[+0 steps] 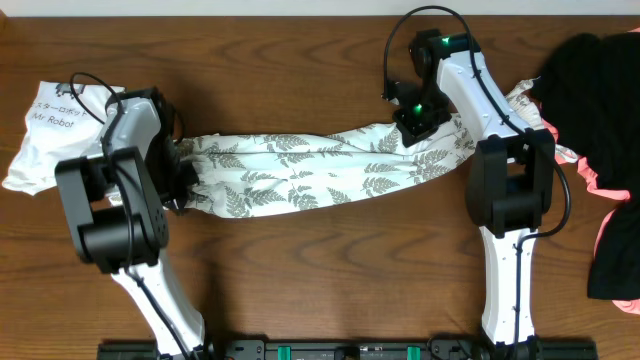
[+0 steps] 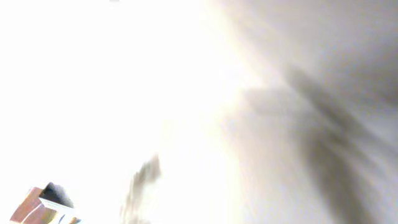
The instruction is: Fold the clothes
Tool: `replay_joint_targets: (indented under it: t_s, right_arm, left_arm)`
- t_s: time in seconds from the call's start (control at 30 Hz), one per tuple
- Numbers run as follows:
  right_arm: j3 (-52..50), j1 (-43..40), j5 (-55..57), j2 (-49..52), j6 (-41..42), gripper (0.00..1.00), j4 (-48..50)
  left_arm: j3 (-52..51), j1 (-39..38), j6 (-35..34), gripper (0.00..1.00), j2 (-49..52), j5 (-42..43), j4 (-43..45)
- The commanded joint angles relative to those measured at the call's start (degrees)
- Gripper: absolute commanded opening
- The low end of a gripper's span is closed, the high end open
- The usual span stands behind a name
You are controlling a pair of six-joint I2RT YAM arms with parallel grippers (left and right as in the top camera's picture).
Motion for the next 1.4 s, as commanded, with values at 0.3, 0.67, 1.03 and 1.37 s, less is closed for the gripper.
replay_joint_targets:
  t_s: [0.3,0.67,1.03,1.37]
  right_arm:
    - [-0.35,-0.02,0.04,-0.96,0.15,0.01,0.33]
    - [-0.35,-0.04,0.11,-0.96,0.15,0.02,0.87]
    - [-0.35,0.02,0.07,-0.96,1.68,0.04,0.92]
    - [-0.35,-0.11,0.15,-0.96,1.62,0.03,0.94]
  left_arm:
    - [4.44,-2.19,-2.32,0.06,-26.01,2.01,9.53]
    - [-6.56,-2.19,-5.66,0.06,-20.87,1.79,18.23]
    - [-16.79,-2.12,-6.14,0.06,-13.68,-1.73,31.21]
    - [-17.44,0.22,-6.12,0.06,-9.07,-7.48,31.8]
